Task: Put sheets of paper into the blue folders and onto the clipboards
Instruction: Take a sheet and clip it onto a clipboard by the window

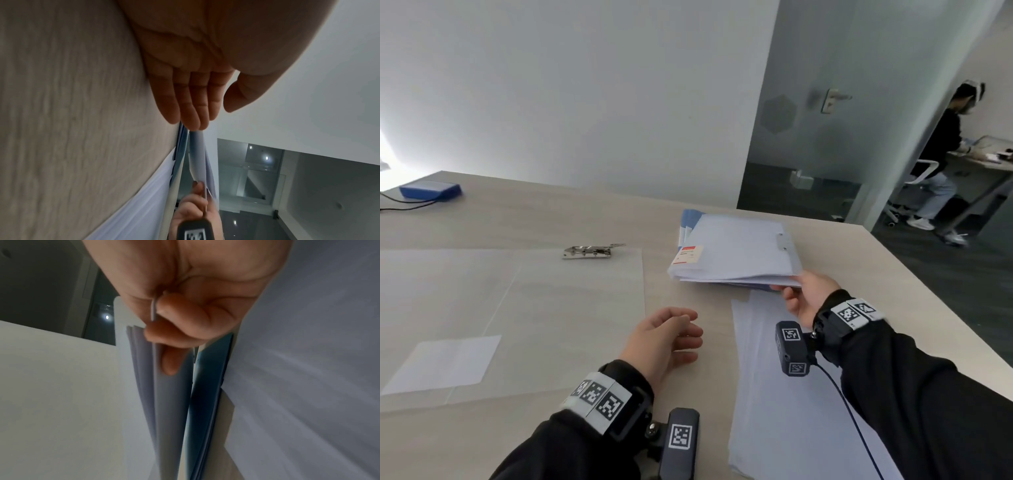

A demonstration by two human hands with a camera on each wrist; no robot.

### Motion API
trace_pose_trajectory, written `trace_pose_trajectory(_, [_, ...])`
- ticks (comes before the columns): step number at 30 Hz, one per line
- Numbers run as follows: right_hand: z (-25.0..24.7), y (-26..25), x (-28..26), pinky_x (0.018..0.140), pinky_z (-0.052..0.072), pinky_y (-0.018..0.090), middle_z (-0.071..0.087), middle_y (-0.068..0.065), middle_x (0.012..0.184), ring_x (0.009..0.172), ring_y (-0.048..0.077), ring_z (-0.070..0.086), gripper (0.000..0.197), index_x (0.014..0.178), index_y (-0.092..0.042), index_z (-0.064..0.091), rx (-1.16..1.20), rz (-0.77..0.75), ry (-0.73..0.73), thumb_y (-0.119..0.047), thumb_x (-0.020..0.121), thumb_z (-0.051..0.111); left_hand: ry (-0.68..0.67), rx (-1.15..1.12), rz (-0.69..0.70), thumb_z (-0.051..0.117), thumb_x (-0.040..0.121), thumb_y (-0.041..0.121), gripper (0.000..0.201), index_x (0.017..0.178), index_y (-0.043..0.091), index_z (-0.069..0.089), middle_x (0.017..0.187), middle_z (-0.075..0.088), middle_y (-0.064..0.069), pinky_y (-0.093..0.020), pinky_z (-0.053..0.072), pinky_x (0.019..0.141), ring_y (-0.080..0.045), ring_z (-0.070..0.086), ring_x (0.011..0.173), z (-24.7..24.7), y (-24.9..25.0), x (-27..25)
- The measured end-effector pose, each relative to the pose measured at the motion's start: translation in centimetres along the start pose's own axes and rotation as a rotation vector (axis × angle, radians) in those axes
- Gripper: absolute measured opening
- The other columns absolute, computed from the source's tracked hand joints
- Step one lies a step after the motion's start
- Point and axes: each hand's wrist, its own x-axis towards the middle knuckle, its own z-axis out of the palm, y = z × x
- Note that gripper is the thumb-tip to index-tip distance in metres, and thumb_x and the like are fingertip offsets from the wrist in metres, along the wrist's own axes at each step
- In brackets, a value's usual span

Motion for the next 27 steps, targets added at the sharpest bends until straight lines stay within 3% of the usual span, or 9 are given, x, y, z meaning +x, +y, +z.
trace_pose_trajectory(3, [1.0,-0.3,1.9,0.029,0.035,0.012,0.069,0.008,0.055,0.031,0.008,0.051,0.015,0.097,-0.006,0.067,-0.015,0.072,0.087,-0.011,0.091,0.054,-0.018,0.03,0.001,0.051,0.093,0.006,0.015,0.092,0.006,0.066,0.069,0.068,-0.007,-0.031,0.051,0.061,-0.017,0.063,0.06,-0.1,-0.2,0.3])
trace_pose_trajectory(6, [1.1,0.0,2.9,0.033,0.046,0.019,0.067,0.009,0.049,0.034,0.015,0.06,0.021,0.106,-0.004,0.062,0.043,0.095,0.136,-0.007,0.094,0.046,-0.03,0.059,0.005,0.051,0.093,0.006,0.016,0.091,0.007,0.067,0.071,0.069,-0.006,-0.035,0.052,0.071,-0.018,0.064,0.061,-0.3,-0.3,0.2])
trace_pose_trajectory(10, [0.1,0.5,1.9,0.052,0.059,0.036,0.066,0.022,0.105,0.069,0.027,0.068,0.032,0.128,-0.002,0.048,0.175,0.073,0.138,-0.008,0.098,0.04,-0.022,0.074,0.018,0.051,0.093,0.006,0.017,0.09,0.007,0.068,0.073,0.07,-0.007,-0.031,0.052,0.069,-0.018,0.065,0.063,-0.5,-0.5,0.1])
trace_pose_trajectory(13, [-2.0,0.6,0.2,0.067,0.056,0.041,0.053,0.021,0.125,0.082,0.029,0.065,0.04,0.137,-0.007,0.043,0.203,0.046,0.118,-0.013,0.098,0.044,-0.001,0.11,0.055,0.052,0.093,0.004,0.019,0.087,0.008,0.069,0.075,0.071,-0.008,-0.031,0.051,0.071,-0.018,0.065,0.066,-0.3,-0.6,-0.1])
trace_pose_trajectory(18, [-8.2,0.7,-4.8,0.068,0.05,0.034,0.064,0.01,0.122,0.086,0.02,0.061,0.028,0.12,-0.012,0.06,0.06,-0.006,0.166,-0.022,0.094,0.054,0.05,0.297,0.135,0.057,0.088,0.009,0.021,0.084,0.018,0.075,0.085,0.075,0.0,-0.028,0.048,0.079,-0.018,0.066,0.083,1.5,-1.2,-1.2])
trace_pose_trajectory(21, [-11.6,0.7,-8.2,0.077,0.043,0.035,0.067,0.004,0.118,0.096,0.018,0.059,0.02,0.107,-0.02,0.065,-0.123,-0.045,0.236,-0.027,0.09,0.057,0.049,0.482,0.154,0.058,0.088,0.017,0.021,0.088,0.028,0.076,0.092,0.074,0.007,-0.023,0.046,0.072,-0.01,0.064,0.087,3.7,-1.8,-2.8])
trace_pose_trajectory(23, [-13.6,0.8,-10.3,0.079,0.04,0.034,0.065,0.003,0.111,0.096,0.017,0.057,0.015,0.1,-0.018,0.066,-0.222,-0.083,0.258,-0.023,0.091,0.054,0.001,0.536,0.13,0.058,0.087,0.025,0.02,0.094,0.036,0.072,0.106,0.073,0.004,-0.027,0.05,0.083,-0.01,0.064,0.092,5.2,-2.7,-3.6])
trace_pose_trajectory(25, [-15.2,1.0,-12.1,0.083,0.041,0.035,0.061,0.009,0.113,0.099,0.023,0.055,0.016,0.098,-0.015,0.066,-0.272,-0.088,0.271,-0.018,0.094,0.051,-0.073,0.828,0.149,0.056,0.083,0.039,0.03,0.112,0.045,0.063,0.139,0.055,0.011,-0.036,0.03,0.114,-0.008,0.052,0.123,6.3,-3.7,-3.7])
trace_pose_trajectory(27, [-16.4,1.5,-13.5,0.097,0.039,0.044,0.055,0.017,0.132,0.121,0.034,0.051,0.026,0.117,-0.011,0.062,-0.256,-0.066,0.275,-0.019,0.094,0.053,-0.107,1.159,0.148,0.048,0.087,0.049,0.056,0.142,0.038,0.041,0.158,0.026,0.013,-0.04,0.004,0.122,-0.01,0.019,0.147,7.2,-4.3,-3.6])
